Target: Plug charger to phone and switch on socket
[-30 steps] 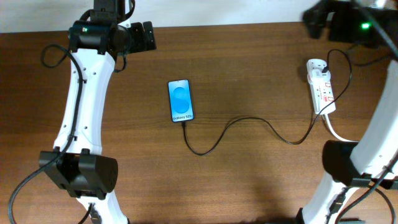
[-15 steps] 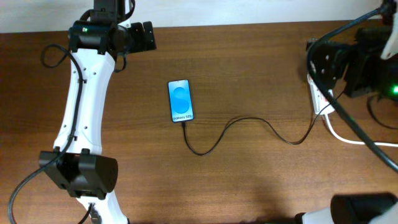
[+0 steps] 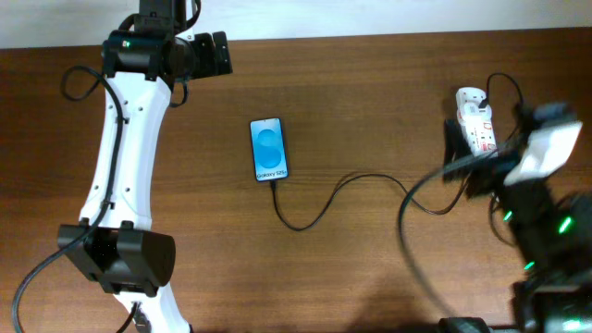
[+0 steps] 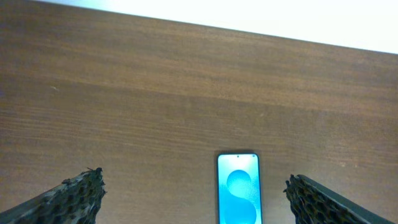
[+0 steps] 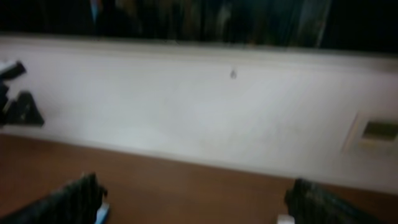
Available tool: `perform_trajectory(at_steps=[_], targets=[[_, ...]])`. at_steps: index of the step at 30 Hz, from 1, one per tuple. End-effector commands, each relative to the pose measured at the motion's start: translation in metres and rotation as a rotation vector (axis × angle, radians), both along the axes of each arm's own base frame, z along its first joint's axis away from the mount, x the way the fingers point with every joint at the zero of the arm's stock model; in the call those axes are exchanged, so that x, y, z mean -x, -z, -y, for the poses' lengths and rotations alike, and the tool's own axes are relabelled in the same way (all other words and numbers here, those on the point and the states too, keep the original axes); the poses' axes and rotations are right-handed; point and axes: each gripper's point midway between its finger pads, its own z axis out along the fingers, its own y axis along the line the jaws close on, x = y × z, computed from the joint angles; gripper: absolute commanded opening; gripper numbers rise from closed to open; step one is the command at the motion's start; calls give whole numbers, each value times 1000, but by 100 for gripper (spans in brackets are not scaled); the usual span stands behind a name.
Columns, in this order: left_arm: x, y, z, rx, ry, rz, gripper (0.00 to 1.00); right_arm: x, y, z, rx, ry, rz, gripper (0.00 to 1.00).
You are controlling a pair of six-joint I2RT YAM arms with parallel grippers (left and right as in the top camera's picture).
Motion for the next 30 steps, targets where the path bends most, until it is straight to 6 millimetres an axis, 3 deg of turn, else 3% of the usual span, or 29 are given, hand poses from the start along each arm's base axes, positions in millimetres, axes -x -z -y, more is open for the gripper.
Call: perform_trajectory(at_steps=[1,4,7,15,21,30], targets=[[0,5,-1,-6,-5,-11,99,16,56,6,3,25,65,98],[-1,5,-1,-6,-6,-11,99,30,103,5,8,25,154,98],[-1,5,-1,-6,-6,-11,99,35,136,6,8,37,185,98],[0,5,-1,-6,-5,-11,99,32,184,12,5,69,141,98],[0,5,-1,-6,-5,-11,99,31,231,15,1,84,-26,99],[0,5,-1,-6,-6,-11,99,31,234,15,-3,85,-40,98]])
